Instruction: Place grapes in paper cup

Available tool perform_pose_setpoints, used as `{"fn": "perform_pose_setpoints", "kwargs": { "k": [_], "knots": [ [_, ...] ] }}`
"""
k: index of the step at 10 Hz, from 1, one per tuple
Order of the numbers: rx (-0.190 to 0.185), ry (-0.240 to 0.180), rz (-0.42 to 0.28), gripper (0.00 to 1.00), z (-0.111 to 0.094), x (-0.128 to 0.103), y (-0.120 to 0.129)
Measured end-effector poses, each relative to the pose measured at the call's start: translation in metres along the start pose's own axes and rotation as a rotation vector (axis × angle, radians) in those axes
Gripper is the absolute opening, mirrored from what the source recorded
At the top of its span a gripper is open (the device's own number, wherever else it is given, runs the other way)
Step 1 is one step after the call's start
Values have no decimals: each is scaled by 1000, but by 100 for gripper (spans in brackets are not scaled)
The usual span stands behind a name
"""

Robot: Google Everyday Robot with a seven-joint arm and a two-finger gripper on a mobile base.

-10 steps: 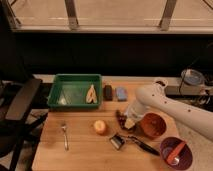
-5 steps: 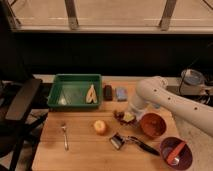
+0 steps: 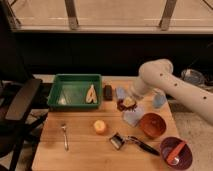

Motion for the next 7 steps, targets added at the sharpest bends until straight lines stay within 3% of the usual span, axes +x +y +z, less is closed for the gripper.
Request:
{"fn": "perform_pose_setpoints", "kwargs": {
  "k": [2,4,7],
  "knots": [
    [21,-24,10,0,-24,-23,-38],
    [18,-19,2,0,-42,-46,-82],
    [11,-11,-12,0,-55,-60,-105]
  ]
}}
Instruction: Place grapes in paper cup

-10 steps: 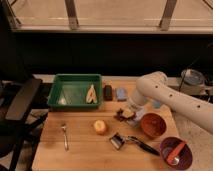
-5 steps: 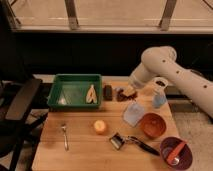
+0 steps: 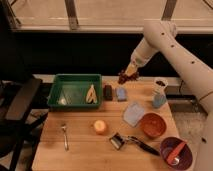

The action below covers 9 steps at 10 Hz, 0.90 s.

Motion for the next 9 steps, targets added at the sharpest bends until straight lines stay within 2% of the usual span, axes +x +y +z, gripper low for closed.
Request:
{"fn": "perform_pose_setpoints", "kwargs": {
  "k": [2,5,9],
  "knots": [
    [0,2,2,0,0,2,-1],
    [36,2,55,0,-3,12,-12],
    [139,-3,183,0,-32,78,-54]
  ]
}}
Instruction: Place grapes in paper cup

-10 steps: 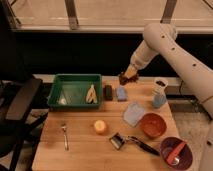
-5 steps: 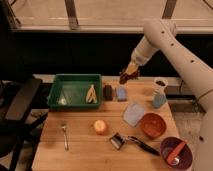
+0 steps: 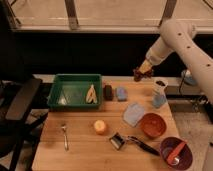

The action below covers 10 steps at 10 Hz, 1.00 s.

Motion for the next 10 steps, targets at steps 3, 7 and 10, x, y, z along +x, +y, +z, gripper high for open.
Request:
{"fn": "perform_pose_setpoints", "kwargs": {
  "k": [3,7,10],
  "knots": [
    [85,-8,101,0,-19,34,-30],
    [147,-13,177,0,-32,51,-48],
    [168,-4,214,0,-35,62,-61]
  ]
}}
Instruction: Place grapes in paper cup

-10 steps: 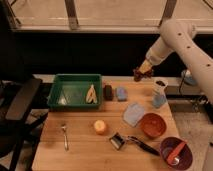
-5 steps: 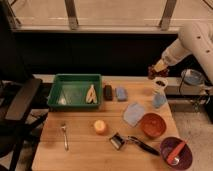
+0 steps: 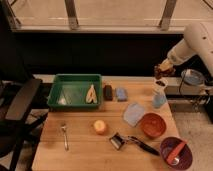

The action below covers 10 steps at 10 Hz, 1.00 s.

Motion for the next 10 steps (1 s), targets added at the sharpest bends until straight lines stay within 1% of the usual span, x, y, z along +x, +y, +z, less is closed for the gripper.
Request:
{"fn": "perform_pose_setpoints", "kwargs": {
  "k": [3,6,8,10],
  "knots": [
    [1,-17,26,0,3,9,-21],
    [-26,-27,41,0,17,10,-32],
    [-55,-23,49,0,34,10,-36],
    [-74,-17,66,0,48,15,-41]
  ]
}}
